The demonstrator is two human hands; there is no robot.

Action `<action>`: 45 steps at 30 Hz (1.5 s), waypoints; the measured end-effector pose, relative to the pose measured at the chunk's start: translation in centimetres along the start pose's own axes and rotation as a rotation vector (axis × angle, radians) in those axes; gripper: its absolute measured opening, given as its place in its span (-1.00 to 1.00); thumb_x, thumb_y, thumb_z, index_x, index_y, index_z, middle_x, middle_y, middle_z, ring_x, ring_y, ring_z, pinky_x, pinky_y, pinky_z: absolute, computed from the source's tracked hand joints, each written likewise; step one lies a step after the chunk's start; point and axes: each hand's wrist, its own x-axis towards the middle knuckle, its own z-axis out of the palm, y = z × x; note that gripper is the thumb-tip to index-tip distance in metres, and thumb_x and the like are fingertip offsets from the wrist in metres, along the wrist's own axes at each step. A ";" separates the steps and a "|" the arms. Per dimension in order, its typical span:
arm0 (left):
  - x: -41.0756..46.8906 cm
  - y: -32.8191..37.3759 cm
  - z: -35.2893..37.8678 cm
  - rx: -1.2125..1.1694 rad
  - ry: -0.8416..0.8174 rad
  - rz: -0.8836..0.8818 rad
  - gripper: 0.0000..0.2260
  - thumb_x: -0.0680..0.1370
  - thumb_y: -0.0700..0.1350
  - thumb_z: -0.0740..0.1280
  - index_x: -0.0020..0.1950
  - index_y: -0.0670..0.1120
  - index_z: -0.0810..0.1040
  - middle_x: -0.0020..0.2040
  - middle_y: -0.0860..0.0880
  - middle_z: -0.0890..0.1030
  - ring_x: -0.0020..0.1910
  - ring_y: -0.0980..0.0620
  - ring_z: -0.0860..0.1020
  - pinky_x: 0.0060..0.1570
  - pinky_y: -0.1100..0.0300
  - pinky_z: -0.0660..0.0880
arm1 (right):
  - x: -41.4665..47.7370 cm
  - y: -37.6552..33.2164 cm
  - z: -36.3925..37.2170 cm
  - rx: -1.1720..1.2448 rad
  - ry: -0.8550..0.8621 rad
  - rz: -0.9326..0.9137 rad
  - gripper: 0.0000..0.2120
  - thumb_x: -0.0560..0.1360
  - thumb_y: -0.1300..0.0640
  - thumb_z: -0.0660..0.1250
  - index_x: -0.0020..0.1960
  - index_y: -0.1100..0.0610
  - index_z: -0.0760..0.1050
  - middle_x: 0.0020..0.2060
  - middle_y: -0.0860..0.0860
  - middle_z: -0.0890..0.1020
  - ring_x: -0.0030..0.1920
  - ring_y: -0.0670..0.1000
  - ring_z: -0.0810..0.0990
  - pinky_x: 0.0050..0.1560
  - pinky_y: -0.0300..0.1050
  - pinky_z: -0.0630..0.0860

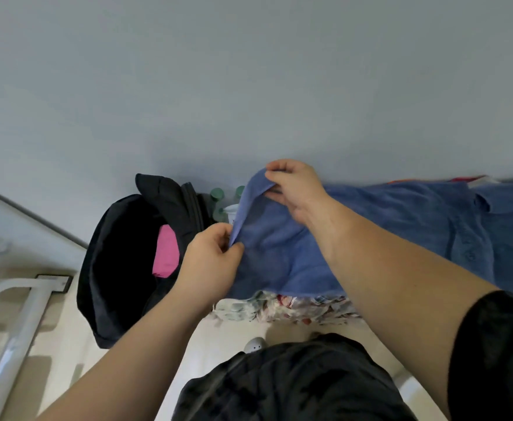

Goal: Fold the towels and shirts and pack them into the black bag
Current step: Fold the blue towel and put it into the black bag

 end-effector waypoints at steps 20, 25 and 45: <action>-1.3 11.6 13.7 -0.243 -0.355 -0.037 -0.48 0.52 -0.36 0.37 0.43 -0.03 0.41 -0.05 -0.35 0.57 -0.19 -0.30 0.65 -0.28 0.04 0.64 | 1.1 -7.4 -17.5 -0.133 0.049 -0.095 -0.76 0.50 0.41 0.24 -0.21 0.15 0.57 -0.36 0.08 0.56 -0.39 -0.01 0.49 -0.32 -0.15 0.46; -1.1 13.7 21.8 -0.205 -0.378 -0.101 -0.38 0.46 -0.43 0.35 0.49 -0.07 0.38 -0.24 -0.16 0.48 -0.33 -0.07 0.57 -0.31 0.11 0.62 | 2.7 -7.4 -25.0 -0.301 0.075 -0.125 -0.76 0.44 0.41 0.28 -0.23 0.16 0.64 -0.37 0.02 0.64 -0.38 -0.07 0.57 -0.31 -0.19 0.55; -0.8 12.5 29.4 0.155 -0.245 -0.179 -0.59 0.57 -0.01 0.39 0.40 -0.01 0.46 -0.09 0.02 0.63 -0.23 0.07 0.63 -0.04 0.07 0.61 | 2.5 -2.4 -31.8 -1.420 -0.093 -0.337 -0.46 0.50 -0.06 0.36 0.41 0.12 0.37 0.40 0.09 0.28 0.34 0.19 0.35 0.24 0.14 0.45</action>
